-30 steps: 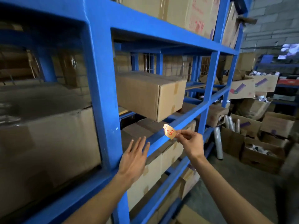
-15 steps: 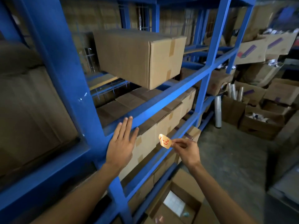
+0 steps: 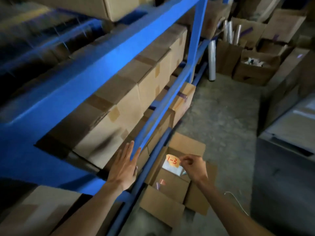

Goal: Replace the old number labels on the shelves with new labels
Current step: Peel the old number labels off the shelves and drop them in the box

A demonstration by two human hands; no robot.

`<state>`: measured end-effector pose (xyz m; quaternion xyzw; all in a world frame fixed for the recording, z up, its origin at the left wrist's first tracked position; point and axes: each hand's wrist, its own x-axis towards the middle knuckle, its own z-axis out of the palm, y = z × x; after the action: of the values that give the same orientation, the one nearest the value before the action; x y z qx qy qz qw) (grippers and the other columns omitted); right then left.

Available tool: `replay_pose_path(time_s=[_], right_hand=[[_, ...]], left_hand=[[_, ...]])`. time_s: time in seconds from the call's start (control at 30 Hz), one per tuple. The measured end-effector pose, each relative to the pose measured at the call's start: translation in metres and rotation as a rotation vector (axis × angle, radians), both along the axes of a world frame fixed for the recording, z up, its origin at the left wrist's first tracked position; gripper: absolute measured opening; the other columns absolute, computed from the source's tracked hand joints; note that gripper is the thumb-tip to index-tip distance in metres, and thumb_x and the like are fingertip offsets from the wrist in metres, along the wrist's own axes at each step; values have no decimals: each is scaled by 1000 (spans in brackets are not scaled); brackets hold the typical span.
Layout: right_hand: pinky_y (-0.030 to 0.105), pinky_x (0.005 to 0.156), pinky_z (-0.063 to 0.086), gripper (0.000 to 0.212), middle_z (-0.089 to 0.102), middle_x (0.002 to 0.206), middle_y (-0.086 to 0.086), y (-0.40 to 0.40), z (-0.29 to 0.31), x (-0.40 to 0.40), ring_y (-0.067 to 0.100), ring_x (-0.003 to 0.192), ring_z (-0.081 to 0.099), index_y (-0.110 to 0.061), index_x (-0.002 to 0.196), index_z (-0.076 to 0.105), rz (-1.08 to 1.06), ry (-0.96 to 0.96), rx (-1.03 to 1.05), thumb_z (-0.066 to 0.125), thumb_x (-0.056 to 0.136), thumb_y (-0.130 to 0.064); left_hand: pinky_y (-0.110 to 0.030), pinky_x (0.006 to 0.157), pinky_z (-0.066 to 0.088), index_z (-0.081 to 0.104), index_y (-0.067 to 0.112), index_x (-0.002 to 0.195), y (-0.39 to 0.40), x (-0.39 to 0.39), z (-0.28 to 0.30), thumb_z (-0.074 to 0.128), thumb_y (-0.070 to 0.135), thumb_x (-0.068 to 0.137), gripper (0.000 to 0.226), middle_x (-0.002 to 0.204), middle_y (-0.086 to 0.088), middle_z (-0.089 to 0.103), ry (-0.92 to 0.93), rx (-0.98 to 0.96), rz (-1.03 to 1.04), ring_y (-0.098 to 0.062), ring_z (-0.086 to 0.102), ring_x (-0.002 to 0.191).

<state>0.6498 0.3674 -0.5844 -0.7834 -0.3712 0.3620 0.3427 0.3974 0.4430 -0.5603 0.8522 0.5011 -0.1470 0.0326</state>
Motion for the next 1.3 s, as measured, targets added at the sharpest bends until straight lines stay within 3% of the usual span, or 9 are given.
replay_pose_path(time_s=[0.1, 0.3, 0.43, 0.6, 0.83, 1.07, 1.3], right_hand=[[21, 69, 46, 19, 78, 89, 0, -6, -52, 2, 17, 86, 71, -19, 87, 80, -35, -41, -85, 64, 82, -9], [25, 74, 48, 20, 77, 102, 1, -7, -147, -1, 21, 95, 69, -23, 95, 78, -74, -45, -247, 62, 85, -17], [30, 77, 55, 18, 77, 98, -1, 5, -185, -2, 20, 93, 70, -25, 93, 78, -52, -60, -272, 63, 86, -19], [26, 69, 48, 20, 74, 95, -3, 29, -212, -6, 19, 89, 68, -28, 90, 77, -9, -152, -318, 59, 88, -21], [31, 73, 50, 16, 73, 100, 2, 51, -238, -8, 26, 94, 68, -29, 96, 73, 131, -357, -401, 66, 89, -41], [32, 74, 46, 24, 67, 109, 13, 60, -253, 3, 35, 100, 65, -23, 105, 74, 156, -445, -482, 53, 95, -28], [32, 71, 44, 22, 67, 106, 15, 59, -257, 7, 37, 97, 66, -20, 103, 74, 107, -457, -508, 56, 92, -25]], left_hand=[[-40, 125, 1, -6, 21, 158, 15, 2, -41, 35, 31, 103, 69, 165, -10, -21, -12, -73, -18, -26, -12, 154], [-41, 125, 0, 1, 18, 159, 46, -2, -118, 41, 30, 100, 72, 164, -12, -22, -27, -100, -73, -28, -12, 154], [-48, 125, 14, 30, 19, 155, 59, 0, -143, 63, 30, 85, 78, 166, -17, -4, -92, 57, -130, -32, -1, 155], [-51, 122, 21, 50, 21, 142, 60, -2, -155, 69, 34, 71, 75, 167, -15, 3, -137, 134, -130, -31, 7, 155], [-50, 123, 19, 54, 19, 138, 60, -3, -158, 66, 40, 76, 66, 167, -15, 2, -144, 201, -126, -31, 7, 155], [-49, 123, 17, 53, 18, 137, 60, -4, -161, 60, 41, 77, 65, 167, -16, 2, -144, 230, -130, -32, 7, 155], [-52, 122, 20, 54, 16, 135, 60, -3, -161, 62, 41, 76, 64, 167, -17, 5, -159, 240, -136, -33, 10, 154]])
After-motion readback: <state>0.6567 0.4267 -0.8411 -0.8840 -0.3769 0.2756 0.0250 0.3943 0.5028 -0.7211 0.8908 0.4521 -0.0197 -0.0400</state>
